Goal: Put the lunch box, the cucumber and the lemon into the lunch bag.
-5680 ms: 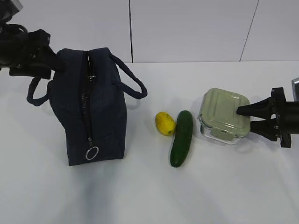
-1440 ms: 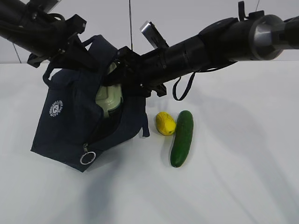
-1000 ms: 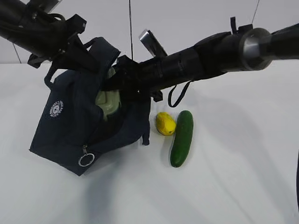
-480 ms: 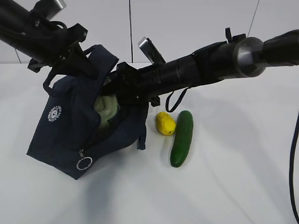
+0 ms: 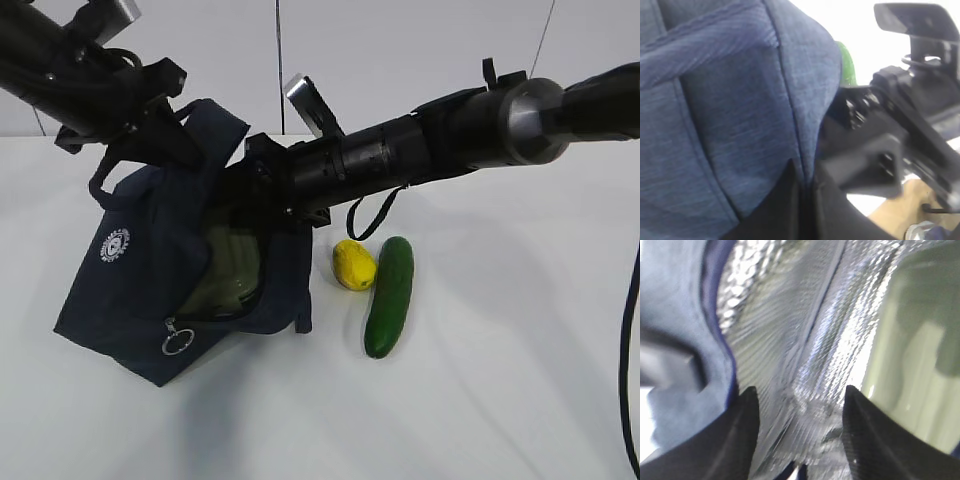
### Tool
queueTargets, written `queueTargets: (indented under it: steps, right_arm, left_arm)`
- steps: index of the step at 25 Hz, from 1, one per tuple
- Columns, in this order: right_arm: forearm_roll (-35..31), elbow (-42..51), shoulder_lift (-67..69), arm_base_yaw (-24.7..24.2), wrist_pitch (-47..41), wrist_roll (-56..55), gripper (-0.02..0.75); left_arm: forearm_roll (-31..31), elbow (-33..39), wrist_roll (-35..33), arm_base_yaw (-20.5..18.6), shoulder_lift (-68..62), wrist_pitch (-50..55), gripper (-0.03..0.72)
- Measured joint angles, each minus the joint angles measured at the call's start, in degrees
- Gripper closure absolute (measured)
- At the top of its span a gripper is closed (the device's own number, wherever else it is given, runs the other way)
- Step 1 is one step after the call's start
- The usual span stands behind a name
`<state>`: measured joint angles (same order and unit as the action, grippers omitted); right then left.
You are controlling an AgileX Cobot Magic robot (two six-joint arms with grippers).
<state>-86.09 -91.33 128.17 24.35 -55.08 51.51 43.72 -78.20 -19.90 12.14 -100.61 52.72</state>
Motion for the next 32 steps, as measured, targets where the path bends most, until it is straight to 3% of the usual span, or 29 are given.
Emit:
queueTargets:
  steps: [14,17,23,32]
  right_arm:
    - [0.9,0.0,-2.9,-4.6,-11.1,1.0,0.328]
    - [3.7,-0.5,-5.2,-5.2,-12.0,1.1,0.328]
    - [17.8,-4.6,-7.5,-5.6,-12.5,-3.2,0.328]
    - [47.4,-16.5,-8.0,-6.1,-14.6,-24.7,0.328]
  left_arm:
    - [-1.5,0.0,0.0,-1.9,0.0,-0.2,0.697]
    - [-1.6,0.0,0.0,-2.0,0.0,-0.2,0.697]
    - [-1.6,0.0,0.0,-2.0,0.0,-0.1,0.697]
    - [-1.7,0.0,0.0,-2.0,0.0,0.1,0.697]
